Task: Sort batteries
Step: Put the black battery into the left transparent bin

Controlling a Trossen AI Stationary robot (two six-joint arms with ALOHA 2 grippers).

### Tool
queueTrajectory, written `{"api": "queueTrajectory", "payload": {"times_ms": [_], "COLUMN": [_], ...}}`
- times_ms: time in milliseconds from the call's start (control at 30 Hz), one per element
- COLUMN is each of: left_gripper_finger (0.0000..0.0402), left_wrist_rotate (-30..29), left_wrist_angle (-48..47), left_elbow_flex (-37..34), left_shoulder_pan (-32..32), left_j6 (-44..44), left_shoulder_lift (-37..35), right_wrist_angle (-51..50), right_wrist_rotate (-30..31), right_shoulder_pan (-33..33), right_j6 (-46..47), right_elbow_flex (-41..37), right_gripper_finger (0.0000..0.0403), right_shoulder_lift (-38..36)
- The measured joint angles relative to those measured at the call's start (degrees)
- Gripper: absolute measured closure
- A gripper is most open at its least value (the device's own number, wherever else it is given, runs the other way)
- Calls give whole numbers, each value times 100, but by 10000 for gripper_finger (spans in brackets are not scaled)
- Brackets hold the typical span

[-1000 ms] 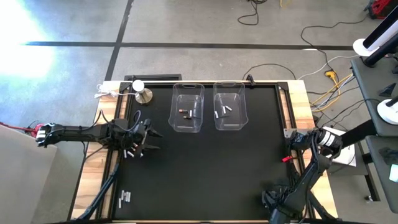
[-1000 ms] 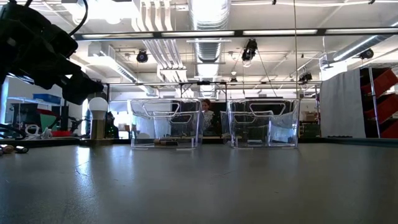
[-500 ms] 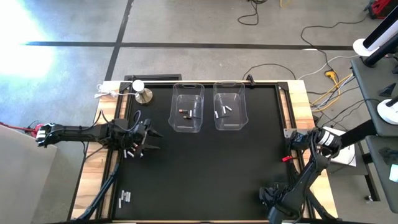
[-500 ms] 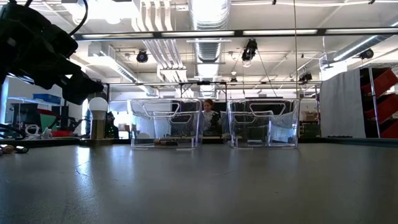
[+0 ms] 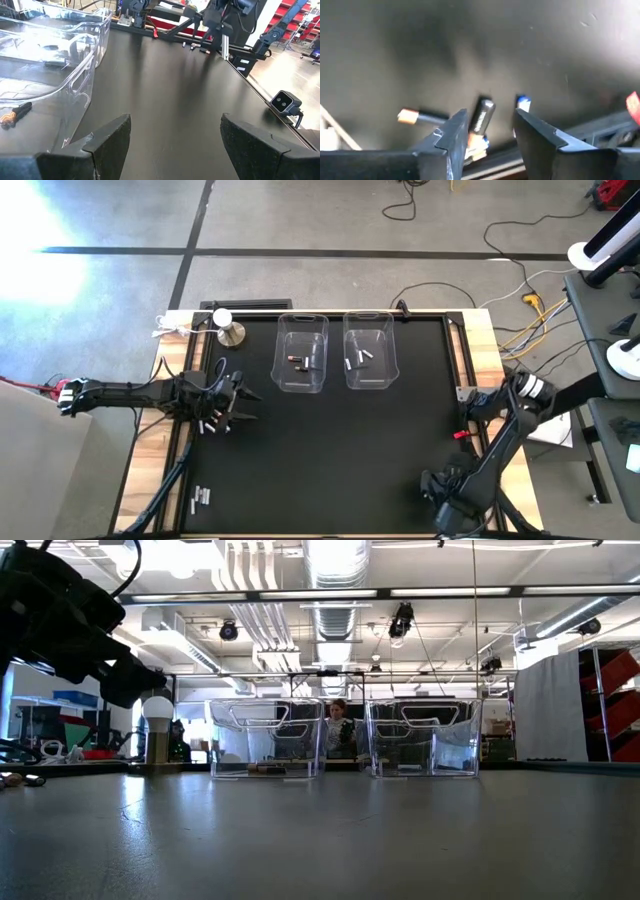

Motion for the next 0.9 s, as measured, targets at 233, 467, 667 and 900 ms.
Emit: {"api": "queueTrajectory", "payload": {"times_ms": [233, 467, 667, 900], "left_gripper_finger": [118, 118, 118, 118], "left_wrist_rotate": [0, 0, 0, 0], "left_wrist_angle": [-1, -1, 0, 0], "left_elbow_flex": [0, 1, 0, 0], "left_shoulder_pan": [0, 0, 0, 0], "left_j6": [0, 1, 0, 0], "left_shoulder_lift": [0, 0, 0, 0], "right_wrist_angle": [-105, 461, 819, 927], "right_wrist_rotate": [-24, -179, -748, -776], "right_shoulder_pan": [223, 238, 245, 227], "right_j6": [1278, 2049, 2007, 1779], "right_elbow_flex": [-111, -512, -849, -1131], "right_gripper_finger": [257, 260, 256, 275], "right_shoulder_lift": [-109, -160, -160, -160]}}
